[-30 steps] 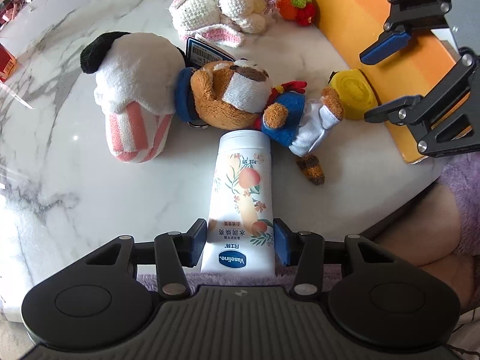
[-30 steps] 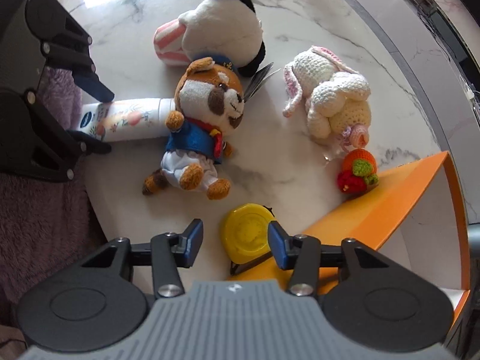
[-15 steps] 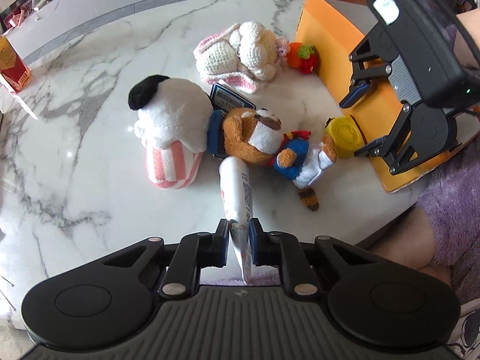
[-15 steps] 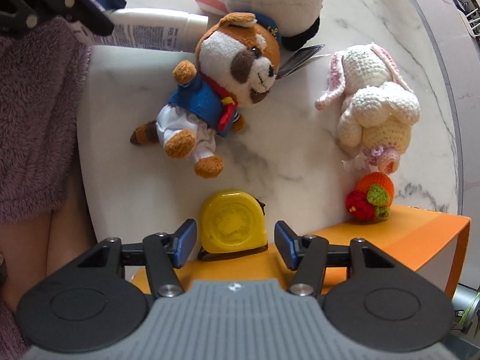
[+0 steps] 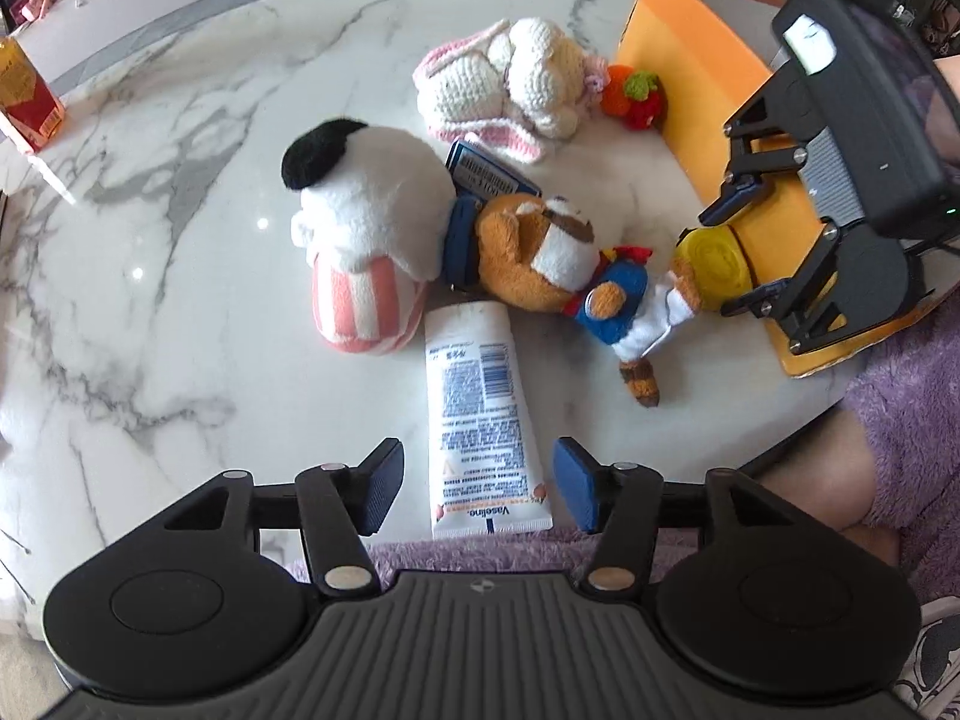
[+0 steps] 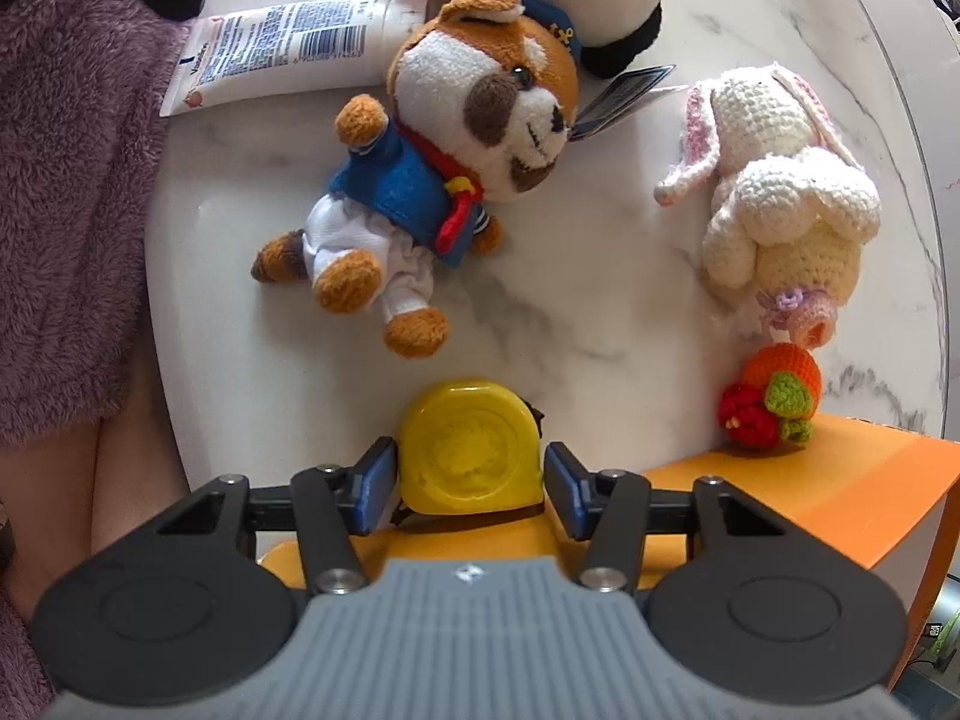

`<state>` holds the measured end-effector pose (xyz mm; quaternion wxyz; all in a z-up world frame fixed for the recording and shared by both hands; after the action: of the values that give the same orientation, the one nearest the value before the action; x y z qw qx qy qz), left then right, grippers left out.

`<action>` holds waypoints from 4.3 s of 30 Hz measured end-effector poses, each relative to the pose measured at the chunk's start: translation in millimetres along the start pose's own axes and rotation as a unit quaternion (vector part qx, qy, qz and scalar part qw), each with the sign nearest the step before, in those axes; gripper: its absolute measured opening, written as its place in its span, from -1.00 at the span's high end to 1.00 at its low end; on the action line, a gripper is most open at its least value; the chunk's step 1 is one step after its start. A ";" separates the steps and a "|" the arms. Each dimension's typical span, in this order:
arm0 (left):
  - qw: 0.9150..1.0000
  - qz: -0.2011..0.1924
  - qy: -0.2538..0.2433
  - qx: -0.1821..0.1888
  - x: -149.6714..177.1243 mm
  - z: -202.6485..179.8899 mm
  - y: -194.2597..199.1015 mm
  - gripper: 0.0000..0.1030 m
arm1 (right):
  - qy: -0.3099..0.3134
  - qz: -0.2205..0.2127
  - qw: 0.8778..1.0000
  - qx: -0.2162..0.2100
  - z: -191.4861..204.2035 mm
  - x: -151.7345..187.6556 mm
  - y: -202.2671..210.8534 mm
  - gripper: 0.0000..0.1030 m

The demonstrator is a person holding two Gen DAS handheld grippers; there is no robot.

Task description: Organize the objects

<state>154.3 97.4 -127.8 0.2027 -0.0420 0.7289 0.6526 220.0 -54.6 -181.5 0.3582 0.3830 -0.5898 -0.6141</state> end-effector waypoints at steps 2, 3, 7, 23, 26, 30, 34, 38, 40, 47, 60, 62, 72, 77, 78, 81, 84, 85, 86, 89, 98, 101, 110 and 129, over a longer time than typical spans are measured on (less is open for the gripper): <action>1.000 0.016 0.017 -0.002 3.7 3.0 -10.7 -0.38 | -0.005 -0.013 1.000 -0.001 4.3 1.0 4.9 -0.07; 0.999 0.026 0.023 -0.002 5.0 3.7 -16.2 -0.45 | -0.008 -0.022 1.000 0.001 6.4 1.0 8.9 -0.07; 0.998 0.059 0.032 -0.001 8.5 2.2 -34.0 -0.47 | -0.037 -0.059 0.998 0.009 8.9 2.0 30.2 -0.07; 0.998 0.036 0.040 -0.040 19.3 11.9 -32.3 -0.28 | -0.134 -0.120 0.983 0.028 -4.1 24.8 82.6 0.95; 0.998 0.011 0.044 -0.038 22.1 14.3 -21.5 -0.28 | -0.124 -0.116 0.985 0.028 -0.5 26.3 77.3 0.89; 0.998 -0.020 0.045 -0.028 18.9 14.7 -1.7 0.70 | -0.109 -0.113 0.987 0.034 1.9 22.2 72.5 0.38; 0.997 -0.044 0.029 -0.052 -0.4 10.1 6.4 0.83 | -0.099 -0.109 0.988 0.035 0.3 13.6 67.3 0.37; 0.999 -0.020 -0.017 -0.045 -4.0 1.7 2.6 0.65 | -0.095 -0.104 0.989 0.034 -4.1 5.3 62.5 0.35; 0.998 -0.008 -0.039 -0.048 -2.2 -4.7 -7.2 0.17 | -0.095 -0.096 0.990 0.029 -6.9 1.3 56.9 0.28; 0.996 0.018 -0.059 -0.069 -3.6 -5.1 -39.1 -0.37 | -0.109 -0.046 0.993 0.004 -14.9 -5.6 26.6 -0.07; 0.998 0.012 -0.036 -0.054 -16.8 5.1 -59.9 -0.18 | -0.164 -0.005 0.986 -0.019 -25.0 -13.6 -3.7 -0.18; 0.998 0.011 -0.034 -0.053 -16.5 6.3 -59.0 -0.15 | -0.168 -0.001 0.986 -0.020 -25.1 -11.4 -5.4 -0.13; 0.999 -0.033 -0.009 -0.036 -15.2 10.5 -22.3 -0.07 | -0.177 -0.036 0.983 -0.011 -13.3 -1.9 21.3 -0.08; 0.999 -0.039 -0.002 -0.026 -15.9 9.8 -5.0 0.27 | -0.177 -0.072 0.982 0.010 -5.5 1.1 54.9 -0.08; 0.999 -0.040 -0.001 -0.019 -19.2 7.7 -2.9 0.54 | -0.178 -0.080 0.981 0.014 -4.3 1.7 62.0 -0.08; 0.999 -0.038 0.001 -0.022 -19.9 4.3 5.2 0.53 | -0.180 -0.101 0.978 0.027 -9.0 2.7 81.9 -0.08; 0.999 -0.030 -0.005 -0.032 -18.2 2.5 5.6 0.54 | -0.183 -0.113 0.976 0.035 -1.3 1.4 97.1 -0.08; 0.999 -0.029 -0.003 -0.032 -17.6 2.2 6.4 0.54 | -0.185 -0.115 0.975 0.039 1.8 5.3 100.6 -0.08; 0.999 -0.033 0.001 -0.031 -16.8 1.7 9.5 0.55 | -0.186 -0.117 0.975 0.043 3.1 7.5 103.0 -0.08; 0.998 -0.052 0.006 -0.027 -18.4 -1.6 25.9 0.55 | -0.190 -0.126 0.972 0.052 6.0 15.2 114.8 -0.08; 0.991 -0.128 -0.033 -0.021 -46.9 -39.6 83.1 0.56 | -0.266 -0.175 0.945 0.072 -12.2 70.6 156.9 -0.08; 0.988 -0.143 -0.061 -0.002 -62.1 -64.3 92.0 0.56 | -0.296 -0.174 0.936 0.079 -22.5 91.5 160.6 -0.08; 0.974 -0.154 -0.155 0.057 -113.6 -148.6 77.8 0.56 | -0.381 -0.139 0.911 0.076 -58.9 143.9 116.0 -0.08; 0.965 -0.100 -0.230 0.071 -164.4 -200.7 -4.6 0.56 | -0.516 -0.088 0.852 -0.019 -111.9 165.4 16.5 -0.10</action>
<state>257.8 -131.0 -61.2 0.4316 0.0505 0.6993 0.5675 245.3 -253.2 -174.1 -0.0465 0.0547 -0.6419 -0.7634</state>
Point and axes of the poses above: each gripper's, at about its wrist camera, not at the fingertips, and y roughly against the way its jaws point, z to its left, x to its underside, the point moved 4 cm from there along -y, roughly the way its jaws point, and after that the axes turned 5 degrees about -z, right-handed, at the moved point
